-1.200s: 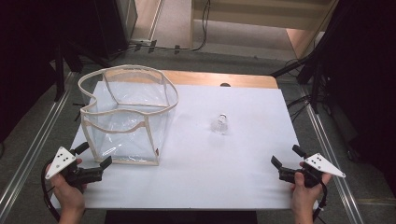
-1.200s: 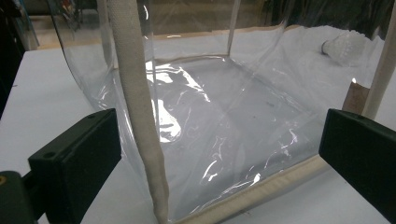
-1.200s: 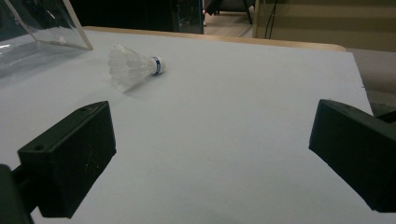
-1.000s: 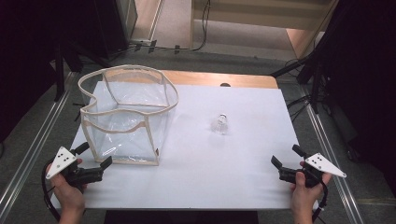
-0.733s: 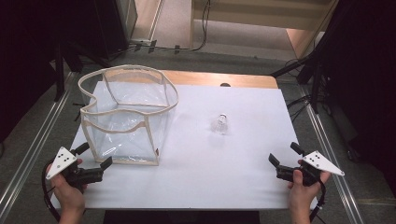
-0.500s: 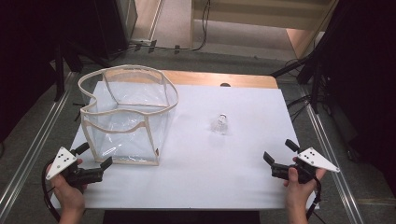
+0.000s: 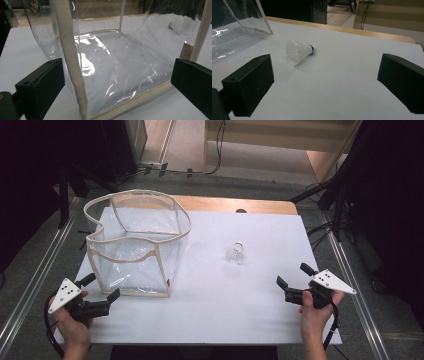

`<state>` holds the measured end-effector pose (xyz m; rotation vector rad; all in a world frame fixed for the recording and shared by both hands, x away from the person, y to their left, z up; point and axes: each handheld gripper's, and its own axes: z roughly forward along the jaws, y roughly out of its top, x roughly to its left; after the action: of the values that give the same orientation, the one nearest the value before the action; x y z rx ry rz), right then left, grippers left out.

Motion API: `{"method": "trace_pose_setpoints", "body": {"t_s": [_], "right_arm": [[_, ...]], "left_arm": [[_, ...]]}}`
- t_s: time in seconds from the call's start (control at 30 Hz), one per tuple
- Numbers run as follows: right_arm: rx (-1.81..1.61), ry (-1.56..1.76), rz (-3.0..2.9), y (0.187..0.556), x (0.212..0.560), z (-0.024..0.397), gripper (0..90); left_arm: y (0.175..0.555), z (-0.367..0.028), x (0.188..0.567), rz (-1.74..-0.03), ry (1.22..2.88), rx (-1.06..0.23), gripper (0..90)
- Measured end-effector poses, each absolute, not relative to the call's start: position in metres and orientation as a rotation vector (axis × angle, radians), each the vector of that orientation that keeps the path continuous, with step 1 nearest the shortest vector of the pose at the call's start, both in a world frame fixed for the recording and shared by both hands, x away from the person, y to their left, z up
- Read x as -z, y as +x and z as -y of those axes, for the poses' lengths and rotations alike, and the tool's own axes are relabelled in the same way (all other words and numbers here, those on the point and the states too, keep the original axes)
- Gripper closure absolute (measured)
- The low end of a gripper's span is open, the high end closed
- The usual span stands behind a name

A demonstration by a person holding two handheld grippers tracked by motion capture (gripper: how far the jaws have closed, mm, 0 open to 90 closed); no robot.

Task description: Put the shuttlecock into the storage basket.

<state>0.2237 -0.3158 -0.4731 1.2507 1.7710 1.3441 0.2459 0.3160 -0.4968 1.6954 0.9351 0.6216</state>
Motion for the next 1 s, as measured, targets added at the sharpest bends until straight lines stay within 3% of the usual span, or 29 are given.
{"method": "trace_pose_setpoints", "body": {"t_s": [1.0], "right_arm": [[-1.356, 1.172, -1.865, 0.262, 0.452, 0.285, 0.0]], "left_arm": [[0.245, -0.316, 0.497, -0.93, 1.689, -0.614, 0.0]]}}
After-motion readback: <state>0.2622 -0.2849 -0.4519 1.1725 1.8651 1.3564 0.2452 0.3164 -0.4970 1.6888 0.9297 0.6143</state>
